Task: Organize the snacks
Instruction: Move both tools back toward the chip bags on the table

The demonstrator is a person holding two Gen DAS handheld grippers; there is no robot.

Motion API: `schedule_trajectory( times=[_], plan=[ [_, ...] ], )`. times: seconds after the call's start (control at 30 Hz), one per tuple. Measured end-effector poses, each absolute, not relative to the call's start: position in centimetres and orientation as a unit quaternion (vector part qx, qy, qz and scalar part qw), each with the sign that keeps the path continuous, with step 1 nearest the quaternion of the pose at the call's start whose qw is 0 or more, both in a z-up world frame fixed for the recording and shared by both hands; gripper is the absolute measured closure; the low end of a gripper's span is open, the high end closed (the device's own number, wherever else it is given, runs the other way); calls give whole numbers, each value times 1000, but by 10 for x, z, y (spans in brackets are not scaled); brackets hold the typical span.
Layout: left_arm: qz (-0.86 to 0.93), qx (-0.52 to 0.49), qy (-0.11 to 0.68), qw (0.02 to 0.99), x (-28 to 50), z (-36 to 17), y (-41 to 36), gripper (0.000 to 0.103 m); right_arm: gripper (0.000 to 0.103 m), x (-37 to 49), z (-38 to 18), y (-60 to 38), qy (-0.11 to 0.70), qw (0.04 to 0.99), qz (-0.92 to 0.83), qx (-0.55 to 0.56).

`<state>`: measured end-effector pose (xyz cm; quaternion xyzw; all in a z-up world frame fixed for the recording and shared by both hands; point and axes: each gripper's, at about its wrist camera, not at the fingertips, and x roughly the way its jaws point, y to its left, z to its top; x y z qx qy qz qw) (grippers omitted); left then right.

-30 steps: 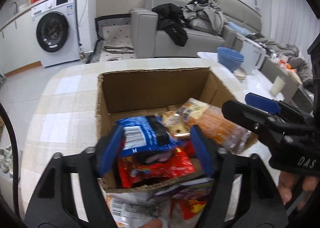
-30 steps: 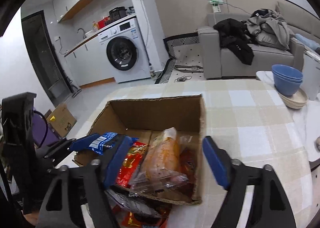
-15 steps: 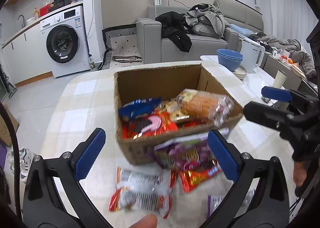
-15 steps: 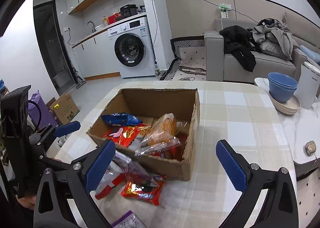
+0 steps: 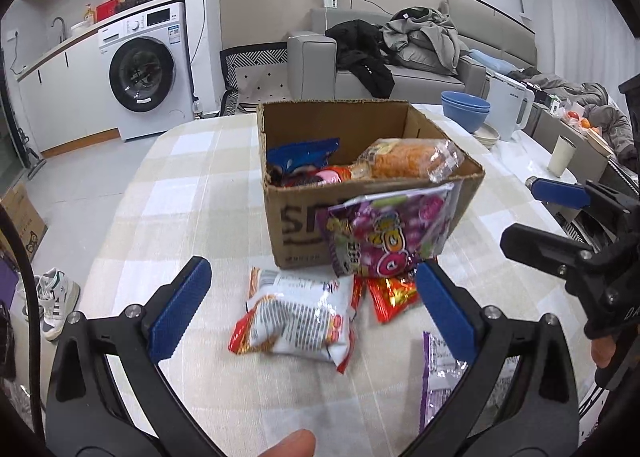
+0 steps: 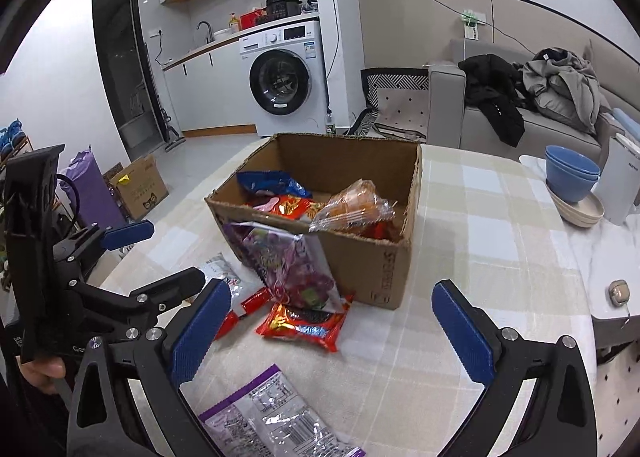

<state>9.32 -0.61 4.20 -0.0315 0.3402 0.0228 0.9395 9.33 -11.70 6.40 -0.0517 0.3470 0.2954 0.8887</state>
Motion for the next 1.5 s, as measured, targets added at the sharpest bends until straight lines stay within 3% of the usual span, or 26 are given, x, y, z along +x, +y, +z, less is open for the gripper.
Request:
schedule_trajectory(
  times=[0.5,1.5],
  plan=[
    [33,-53,350,935,61,27,7,1,1,71,32,-132,394,877,275,-35],
    [39,-46,376,925,66,3,13,1,1,41,-24,-96,463,784,373,-177]
  ],
)
